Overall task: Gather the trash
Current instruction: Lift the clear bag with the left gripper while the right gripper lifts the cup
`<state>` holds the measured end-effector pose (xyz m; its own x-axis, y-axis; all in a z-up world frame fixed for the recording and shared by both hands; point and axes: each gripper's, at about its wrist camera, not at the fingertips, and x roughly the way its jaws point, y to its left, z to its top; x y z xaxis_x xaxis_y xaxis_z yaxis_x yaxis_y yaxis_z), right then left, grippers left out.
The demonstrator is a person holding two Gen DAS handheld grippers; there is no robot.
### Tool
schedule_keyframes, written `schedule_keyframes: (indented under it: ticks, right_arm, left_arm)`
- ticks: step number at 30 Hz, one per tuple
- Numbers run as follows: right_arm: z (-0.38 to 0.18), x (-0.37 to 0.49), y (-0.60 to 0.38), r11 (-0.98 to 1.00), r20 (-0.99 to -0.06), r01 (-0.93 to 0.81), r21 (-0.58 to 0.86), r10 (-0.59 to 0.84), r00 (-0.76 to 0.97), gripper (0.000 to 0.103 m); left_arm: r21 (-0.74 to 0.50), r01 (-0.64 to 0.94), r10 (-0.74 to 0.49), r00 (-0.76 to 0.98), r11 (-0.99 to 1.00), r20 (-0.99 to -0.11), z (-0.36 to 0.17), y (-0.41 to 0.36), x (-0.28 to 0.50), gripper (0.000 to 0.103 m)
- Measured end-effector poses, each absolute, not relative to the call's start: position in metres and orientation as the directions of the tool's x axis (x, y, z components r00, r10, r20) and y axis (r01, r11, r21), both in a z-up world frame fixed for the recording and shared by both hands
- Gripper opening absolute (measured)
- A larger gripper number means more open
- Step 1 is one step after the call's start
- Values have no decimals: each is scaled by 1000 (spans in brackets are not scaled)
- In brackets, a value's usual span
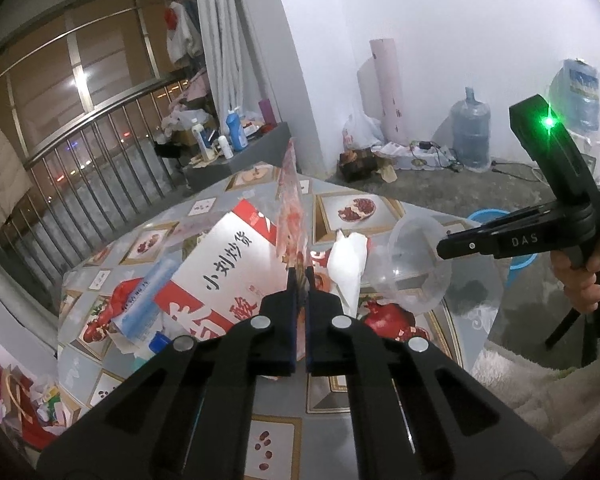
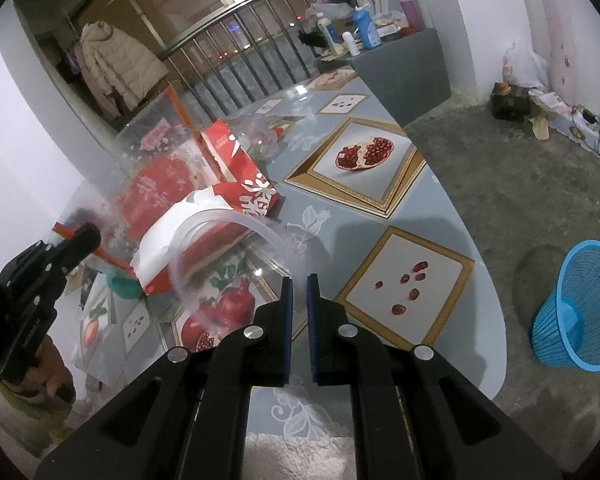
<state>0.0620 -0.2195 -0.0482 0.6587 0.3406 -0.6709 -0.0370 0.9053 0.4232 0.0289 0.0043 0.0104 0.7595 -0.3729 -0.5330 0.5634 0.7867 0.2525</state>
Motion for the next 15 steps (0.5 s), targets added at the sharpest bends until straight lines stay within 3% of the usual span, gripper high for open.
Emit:
schedule_keyframes:
  ticks: [15]
  right_arm:
    - [-20, 31, -239, 909, -616, 3, 416, 280, 737, 5]
  left_arm:
    - [170, 537, -432, 797, 826, -421, 56, 20, 20, 0]
